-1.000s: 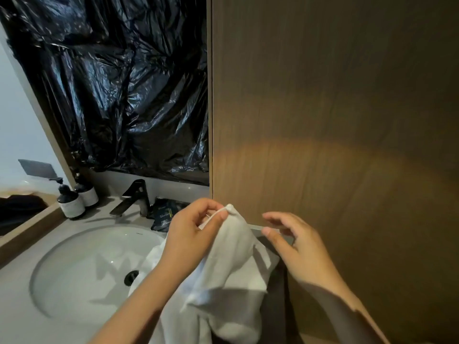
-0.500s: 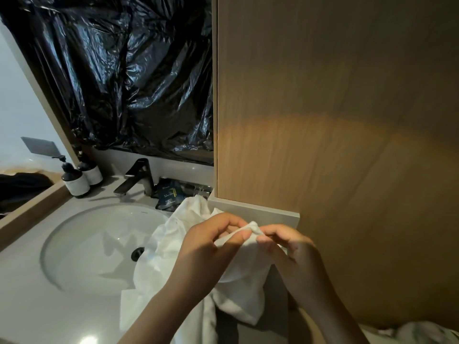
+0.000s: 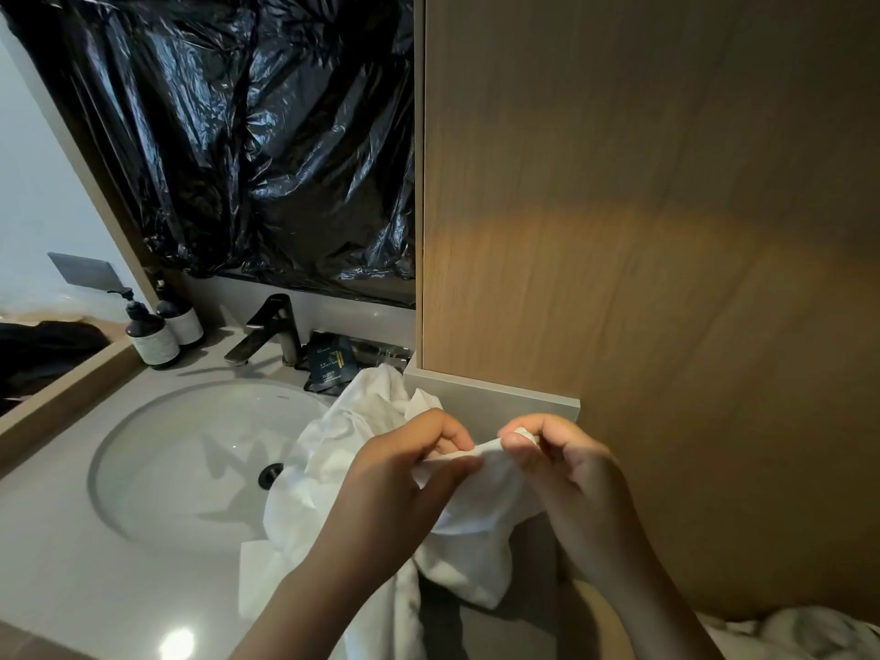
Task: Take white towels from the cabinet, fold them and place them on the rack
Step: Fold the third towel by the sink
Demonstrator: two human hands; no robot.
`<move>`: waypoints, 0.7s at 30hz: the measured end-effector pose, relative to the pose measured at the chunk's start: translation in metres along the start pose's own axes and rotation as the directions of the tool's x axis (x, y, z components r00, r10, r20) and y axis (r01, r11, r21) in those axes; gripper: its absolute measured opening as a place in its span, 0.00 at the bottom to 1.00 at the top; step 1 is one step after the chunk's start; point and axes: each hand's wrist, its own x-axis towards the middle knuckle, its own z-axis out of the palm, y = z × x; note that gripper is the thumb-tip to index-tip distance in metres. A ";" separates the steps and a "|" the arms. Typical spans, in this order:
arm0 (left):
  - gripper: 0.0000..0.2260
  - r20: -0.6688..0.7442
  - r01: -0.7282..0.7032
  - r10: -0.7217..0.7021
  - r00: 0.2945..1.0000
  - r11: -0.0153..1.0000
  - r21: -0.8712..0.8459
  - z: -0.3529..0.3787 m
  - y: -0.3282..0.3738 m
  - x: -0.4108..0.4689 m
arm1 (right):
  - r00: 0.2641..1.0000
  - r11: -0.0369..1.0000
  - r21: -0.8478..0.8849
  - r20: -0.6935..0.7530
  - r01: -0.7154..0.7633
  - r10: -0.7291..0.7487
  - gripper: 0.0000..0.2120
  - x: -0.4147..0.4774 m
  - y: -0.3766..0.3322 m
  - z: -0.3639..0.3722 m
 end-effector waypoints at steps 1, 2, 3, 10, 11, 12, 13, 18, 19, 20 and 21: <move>0.04 0.007 -0.010 0.010 1.000 1.000 0.016 -0.001 0.000 -0.001 | 1.000 1.000 -0.019 -0.005 0.005 -0.005 0.08 0.000 0.000 0.000; 0.04 0.012 -0.016 0.016 1.000 0.999 0.030 -0.001 -0.001 -0.001 | 1.000 1.000 -0.027 -0.013 0.007 -0.008 0.08 -0.001 -0.001 -0.001; 0.06 0.018 -0.016 0.016 1.000 0.999 0.039 -0.002 -0.002 -0.002 | 1.000 0.999 -0.030 -0.023 0.011 -0.011 0.07 -0.002 -0.001 -0.002; 0.10 0.065 -0.010 0.003 0.998 0.994 0.104 -0.008 -0.012 -0.005 | 0.994 1.000 -0.010 -0.109 0.018 -0.019 0.08 -0.004 -0.004 -0.008; 0.09 0.074 -0.010 0.002 0.997 0.994 0.110 -0.009 -0.013 -0.006 | 0.993 1.000 -0.010 -0.119 0.020 -0.021 0.08 -0.004 -0.004 -0.009; 0.08 0.079 -0.013 0.003 0.997 0.992 0.124 -0.010 -0.015 -0.007 | 0.991 1.000 -0.002 -0.130 0.020 -0.020 0.07 -0.004 -0.004 -0.010; 0.06 0.079 -0.015 0.003 0.997 0.989 0.147 -0.011 -0.018 -0.008 | 0.990 1.000 0.010 -0.141 0.019 -0.018 0.05 -0.004 -0.003 -0.012; 0.06 0.106 0.087 -0.113 0.988 0.970 0.228 -0.015 -0.033 -0.007 | 0.983 0.999 0.051 -0.186 0.017 -0.007 0.05 -0.002 -0.003 -0.021; 0.07 0.109 0.104 -0.135 0.985 0.964 0.246 -0.016 -0.036 -0.006 | 0.979 0.999 0.044 -0.202 0.017 -0.008 0.06 -0.002 -0.003 -0.023; 0.08 0.115 0.118 -0.153 0.982 0.958 0.262 -0.017 -0.039 -0.006 | 0.976 0.999 0.040 -0.219 0.014 -0.005 0.07 -0.002 -0.003 -0.024; 0.09 0.121 0.131 -0.169 0.978 0.953 0.273 -0.018 -0.043 -0.005 | 0.971 0.999 0.037 -0.240 0.008 0.001 0.08 -0.002 -0.002 -0.026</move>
